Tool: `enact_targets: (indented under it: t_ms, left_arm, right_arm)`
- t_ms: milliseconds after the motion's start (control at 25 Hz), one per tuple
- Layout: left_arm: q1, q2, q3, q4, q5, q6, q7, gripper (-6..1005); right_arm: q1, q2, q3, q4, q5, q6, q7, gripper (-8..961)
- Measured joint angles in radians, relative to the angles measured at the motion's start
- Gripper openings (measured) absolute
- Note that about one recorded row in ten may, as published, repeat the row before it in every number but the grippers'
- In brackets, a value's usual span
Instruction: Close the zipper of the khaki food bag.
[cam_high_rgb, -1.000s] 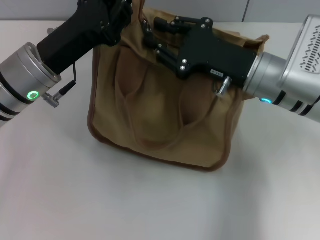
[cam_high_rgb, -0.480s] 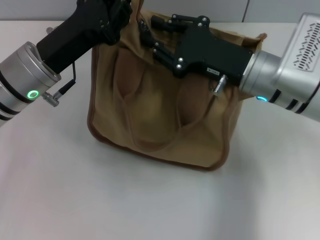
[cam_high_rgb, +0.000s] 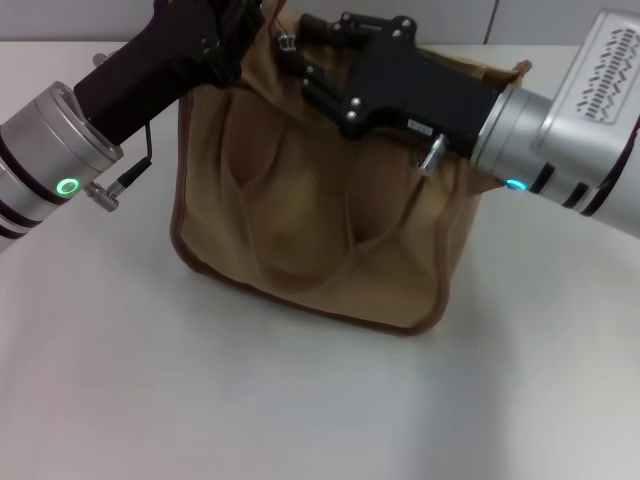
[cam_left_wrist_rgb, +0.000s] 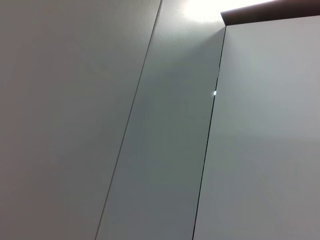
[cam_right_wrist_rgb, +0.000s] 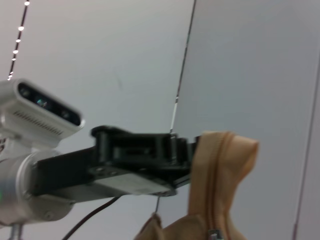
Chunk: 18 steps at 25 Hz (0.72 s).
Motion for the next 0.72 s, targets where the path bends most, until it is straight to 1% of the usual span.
enact_targets:
  t_ms: [200, 400, 600, 720]
  left_arm:
    - [0.0, 0.0, 0.0, 0.0, 0.0, -0.002, 0.0, 62]
    - [0.0, 0.0, 0.0, 0.0, -0.001, -0.003, 0.0, 63]
    - [0.001, 0.0, 0.0, 0.0, -0.002, -0.005, 0.0, 63]
    - [0.001, 0.0, -0.001, 0.0, -0.002, -0.006, 0.0, 64]
  right_arm:
    - [0.008, 0.0, -0.027, 0.001, 0.002, 0.004, -0.021, 318]
    - [0.009, 0.0, -0.028, 0.001, 0.002, 0.004, -0.024, 217]
    - [0.008, 0.0, -0.028, 0.001, 0.002, 0.001, -0.025, 221]
    - [0.006, 0.0, -0.028, 0.002, 0.002, -0.001, -0.029, 201]
